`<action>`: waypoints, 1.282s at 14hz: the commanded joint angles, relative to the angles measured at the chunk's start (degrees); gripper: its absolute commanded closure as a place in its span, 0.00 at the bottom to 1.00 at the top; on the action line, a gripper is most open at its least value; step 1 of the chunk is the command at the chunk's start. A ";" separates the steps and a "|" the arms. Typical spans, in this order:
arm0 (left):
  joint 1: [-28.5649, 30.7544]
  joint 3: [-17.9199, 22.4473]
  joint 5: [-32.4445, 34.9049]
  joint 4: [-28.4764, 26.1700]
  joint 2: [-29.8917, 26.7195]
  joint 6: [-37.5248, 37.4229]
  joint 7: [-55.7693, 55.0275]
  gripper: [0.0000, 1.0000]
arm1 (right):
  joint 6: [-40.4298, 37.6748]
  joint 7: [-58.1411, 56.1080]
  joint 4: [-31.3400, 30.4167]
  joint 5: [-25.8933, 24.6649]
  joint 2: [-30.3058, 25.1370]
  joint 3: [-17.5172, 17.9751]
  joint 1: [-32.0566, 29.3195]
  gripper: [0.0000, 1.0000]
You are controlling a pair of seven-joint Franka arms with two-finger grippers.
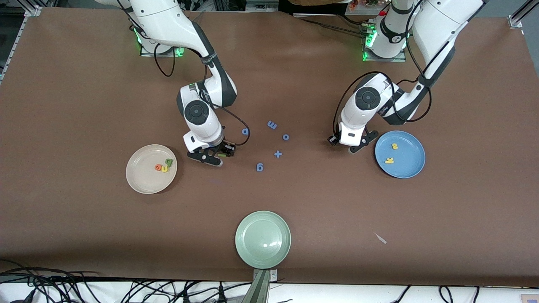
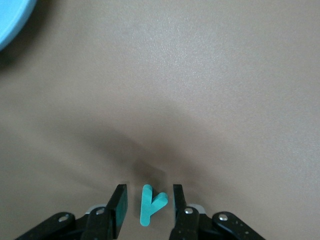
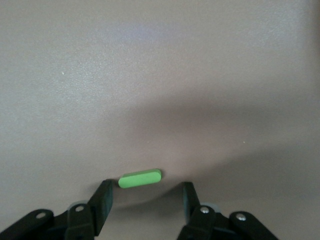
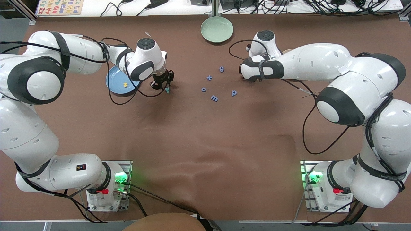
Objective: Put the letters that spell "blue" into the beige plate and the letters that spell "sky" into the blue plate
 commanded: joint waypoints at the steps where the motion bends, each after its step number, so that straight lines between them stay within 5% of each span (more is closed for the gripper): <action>1: -0.10 -0.06 0.59 1.08 1.22 -0.03 0.11 0.55 | 0.81 -0.87 0.06 1.09 0.48 -0.46 0.43 0.39; 11: -0.90 -0.06 0.76 2.14 2.27 -0.03 0.20 0.55 | 1.60 -1.66 0.06 0.56 0.75 -0.46 0.25 0.68; 18: -0.55 0.03 0.76 2.05 2.54 -0.30 0.46 0.66 | 1.51 -2.10 0.15 0.47 0.66 -0.90 0.17 0.66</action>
